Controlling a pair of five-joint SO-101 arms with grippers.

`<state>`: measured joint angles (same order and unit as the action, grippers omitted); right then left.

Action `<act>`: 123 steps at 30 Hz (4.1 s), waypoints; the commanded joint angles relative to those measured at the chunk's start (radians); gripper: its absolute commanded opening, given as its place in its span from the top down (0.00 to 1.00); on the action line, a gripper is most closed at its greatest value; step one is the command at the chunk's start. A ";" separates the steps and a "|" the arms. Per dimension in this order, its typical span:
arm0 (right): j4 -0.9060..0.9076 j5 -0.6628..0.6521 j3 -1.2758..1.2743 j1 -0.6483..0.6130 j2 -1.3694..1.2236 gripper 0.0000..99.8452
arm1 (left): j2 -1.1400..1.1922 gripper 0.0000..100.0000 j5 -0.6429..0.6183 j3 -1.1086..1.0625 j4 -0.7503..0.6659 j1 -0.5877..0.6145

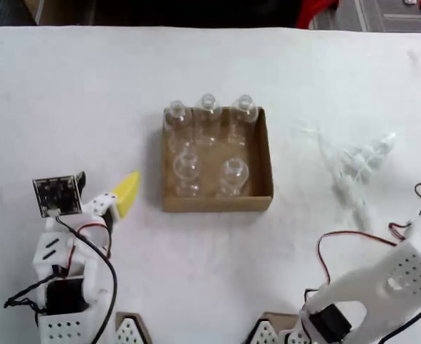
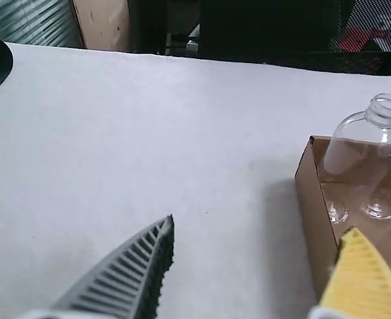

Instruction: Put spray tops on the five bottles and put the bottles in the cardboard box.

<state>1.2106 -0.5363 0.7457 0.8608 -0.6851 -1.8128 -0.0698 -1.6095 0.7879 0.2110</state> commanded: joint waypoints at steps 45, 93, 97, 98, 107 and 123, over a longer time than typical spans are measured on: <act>-0.179 0.239 0.924 -0.079 -0.719 0.78 | -0.007 0.64 -0.005 0.005 -0.025 -0.018; 0.179 0.781 0.859 -0.372 -0.630 0.78 | -0.007 0.64 0.035 0.005 -0.023 -0.018; 0.179 0.775 0.859 -0.371 -0.651 0.85 | -0.007 0.64 0.035 0.005 -0.023 -0.018; 0.177 0.772 0.865 -0.367 -0.665 0.87 | -0.007 0.64 0.035 0.005 -0.023 -0.018; 0.176 0.778 0.870 -0.363 -0.704 0.81 | -0.007 0.64 0.035 0.005 -0.023 -0.018; 0.056 0.775 0.861 -0.315 -0.708 0.83 | -0.007 0.64 0.035 0.005 -0.023 -0.018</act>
<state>1.2812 0.2371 1.5988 0.5370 -1.4047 -1.8128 -0.0483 -1.6095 0.7879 0.2110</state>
